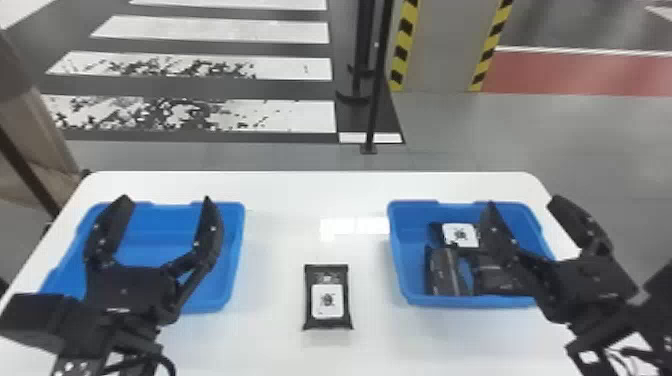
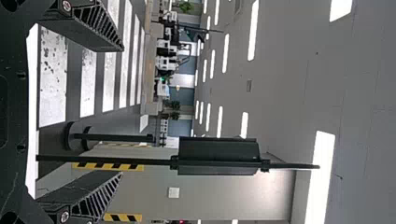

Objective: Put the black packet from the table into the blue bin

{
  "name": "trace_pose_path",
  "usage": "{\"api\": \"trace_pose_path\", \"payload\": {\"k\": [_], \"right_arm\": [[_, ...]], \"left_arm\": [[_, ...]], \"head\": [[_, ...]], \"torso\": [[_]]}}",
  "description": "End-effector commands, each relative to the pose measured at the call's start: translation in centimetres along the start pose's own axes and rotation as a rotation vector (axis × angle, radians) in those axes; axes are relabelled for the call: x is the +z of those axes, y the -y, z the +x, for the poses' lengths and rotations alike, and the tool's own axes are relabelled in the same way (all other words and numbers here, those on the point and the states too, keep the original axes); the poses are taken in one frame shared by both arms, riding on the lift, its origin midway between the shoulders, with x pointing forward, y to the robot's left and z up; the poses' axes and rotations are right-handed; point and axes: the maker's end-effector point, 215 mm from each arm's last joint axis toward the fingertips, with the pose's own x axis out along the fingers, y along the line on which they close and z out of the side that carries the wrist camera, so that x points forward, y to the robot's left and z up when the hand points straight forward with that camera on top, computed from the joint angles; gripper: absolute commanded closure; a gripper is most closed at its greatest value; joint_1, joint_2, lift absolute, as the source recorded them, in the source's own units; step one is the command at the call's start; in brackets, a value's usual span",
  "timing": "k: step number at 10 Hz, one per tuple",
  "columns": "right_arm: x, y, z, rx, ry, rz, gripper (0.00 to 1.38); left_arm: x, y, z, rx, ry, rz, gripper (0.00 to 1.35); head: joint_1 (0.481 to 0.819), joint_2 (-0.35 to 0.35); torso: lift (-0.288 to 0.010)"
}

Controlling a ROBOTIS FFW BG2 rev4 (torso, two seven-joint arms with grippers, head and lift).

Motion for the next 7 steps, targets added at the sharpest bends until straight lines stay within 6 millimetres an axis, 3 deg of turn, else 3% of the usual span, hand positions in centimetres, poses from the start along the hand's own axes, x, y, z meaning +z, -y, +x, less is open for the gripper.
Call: {"api": "trace_pose_path", "payload": {"k": [1, 7], "right_arm": [[0.01, 0.08, -0.01, -0.001, 0.000, -0.001, 0.16], [-0.25, 0.03, -0.08, -0.002, -0.009, 0.004, 0.16]], "left_arm": [[0.00, -0.07, 0.00, 0.001, 0.000, 0.001, 0.09], [0.15, -0.07, 0.00, 0.002, 0.005, -0.001, 0.09]], "head": [[0.695, -0.051], [0.695, -0.050]], "torso": [[-0.110], [-0.110]]}}
